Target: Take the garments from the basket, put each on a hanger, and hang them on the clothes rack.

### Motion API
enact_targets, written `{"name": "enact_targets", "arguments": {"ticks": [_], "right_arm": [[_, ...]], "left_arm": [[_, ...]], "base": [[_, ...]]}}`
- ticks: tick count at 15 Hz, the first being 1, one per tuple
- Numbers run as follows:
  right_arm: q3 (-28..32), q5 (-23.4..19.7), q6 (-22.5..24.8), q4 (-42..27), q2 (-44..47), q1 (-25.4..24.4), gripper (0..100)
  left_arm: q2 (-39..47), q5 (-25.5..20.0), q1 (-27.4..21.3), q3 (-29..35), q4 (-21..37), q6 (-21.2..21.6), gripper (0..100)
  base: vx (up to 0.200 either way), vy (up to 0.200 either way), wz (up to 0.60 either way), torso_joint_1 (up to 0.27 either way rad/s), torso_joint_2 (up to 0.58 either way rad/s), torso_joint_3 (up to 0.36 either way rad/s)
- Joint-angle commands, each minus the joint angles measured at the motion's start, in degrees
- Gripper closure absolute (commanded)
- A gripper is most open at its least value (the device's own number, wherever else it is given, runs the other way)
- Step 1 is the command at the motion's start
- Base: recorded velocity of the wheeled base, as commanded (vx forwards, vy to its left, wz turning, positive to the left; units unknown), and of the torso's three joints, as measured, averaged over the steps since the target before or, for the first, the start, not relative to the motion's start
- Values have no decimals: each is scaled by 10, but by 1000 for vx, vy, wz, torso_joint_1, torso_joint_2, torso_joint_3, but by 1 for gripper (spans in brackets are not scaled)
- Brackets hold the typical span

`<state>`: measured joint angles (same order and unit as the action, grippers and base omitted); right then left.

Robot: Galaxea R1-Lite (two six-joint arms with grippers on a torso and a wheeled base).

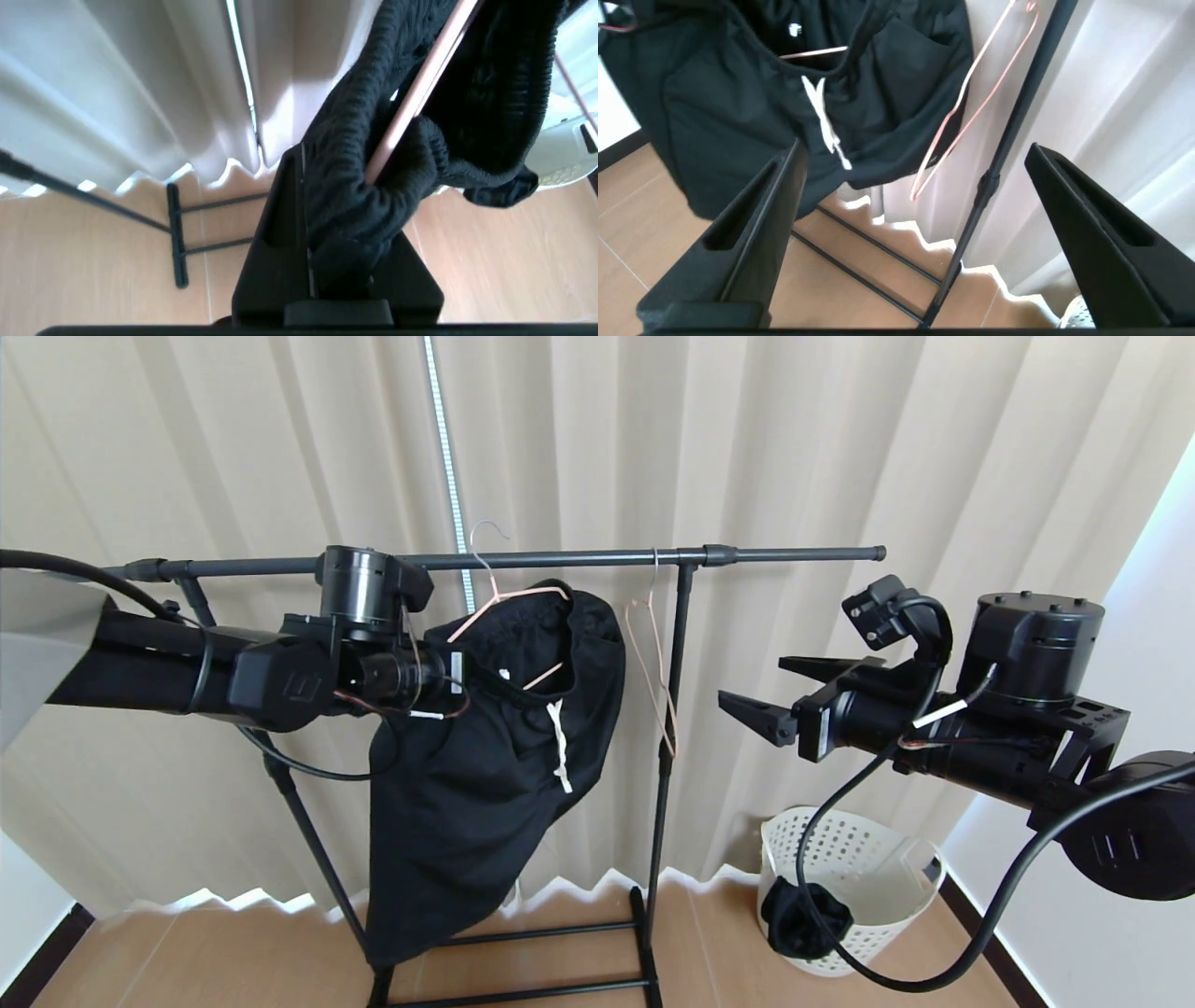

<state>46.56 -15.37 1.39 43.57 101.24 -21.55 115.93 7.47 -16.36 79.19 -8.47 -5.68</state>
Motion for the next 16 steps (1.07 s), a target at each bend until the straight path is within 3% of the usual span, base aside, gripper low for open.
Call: {"name": "enact_targets", "arguments": {"ticks": [1, 9, 16], "right_arm": [[1, 0, 0, 1, 1, 1, 0], [1, 0, -1, 1, -3, 3, 0], [-1, 0, -1, 1, -2, 2, 0]], "left_arm": [[60, 11, -2, 62, 1, 0, 100], [189, 76, -3, 228, 5, 0, 100], [224, 90, -2, 272, 4, -3, 100]], "base": [[0, 0, 0, 0, 0, 0], [0, 0, 0, 0, 0, 0], [0, 0, 0, 0, 0, 0]]}}
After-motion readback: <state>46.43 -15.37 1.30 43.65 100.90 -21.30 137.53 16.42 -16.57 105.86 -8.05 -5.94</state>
